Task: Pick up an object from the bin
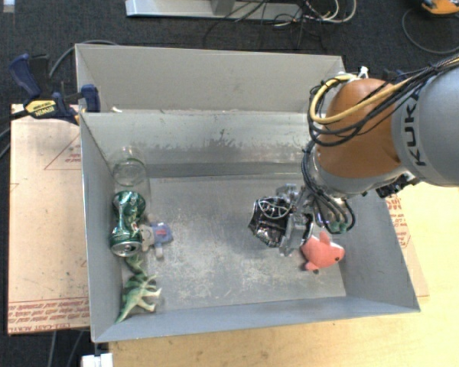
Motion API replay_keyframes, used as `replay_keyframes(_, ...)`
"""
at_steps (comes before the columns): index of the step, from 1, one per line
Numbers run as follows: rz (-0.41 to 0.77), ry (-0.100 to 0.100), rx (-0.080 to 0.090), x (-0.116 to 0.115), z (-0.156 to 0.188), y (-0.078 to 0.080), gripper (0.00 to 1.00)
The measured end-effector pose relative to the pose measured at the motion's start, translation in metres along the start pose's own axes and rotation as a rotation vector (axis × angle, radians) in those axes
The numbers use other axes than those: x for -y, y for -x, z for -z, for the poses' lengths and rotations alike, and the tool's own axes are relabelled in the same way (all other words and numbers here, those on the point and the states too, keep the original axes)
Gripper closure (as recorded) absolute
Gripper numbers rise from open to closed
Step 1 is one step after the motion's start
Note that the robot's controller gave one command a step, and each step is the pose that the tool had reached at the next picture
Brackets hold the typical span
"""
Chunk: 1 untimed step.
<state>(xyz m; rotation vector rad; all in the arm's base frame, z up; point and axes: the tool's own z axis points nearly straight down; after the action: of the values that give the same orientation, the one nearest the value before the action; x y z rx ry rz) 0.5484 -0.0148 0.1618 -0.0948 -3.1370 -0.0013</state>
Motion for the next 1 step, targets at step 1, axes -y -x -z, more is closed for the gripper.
replay_keyframes(1,-0.025,0.003,-0.002,-0.0358,0.0465,0.0201,1.0)
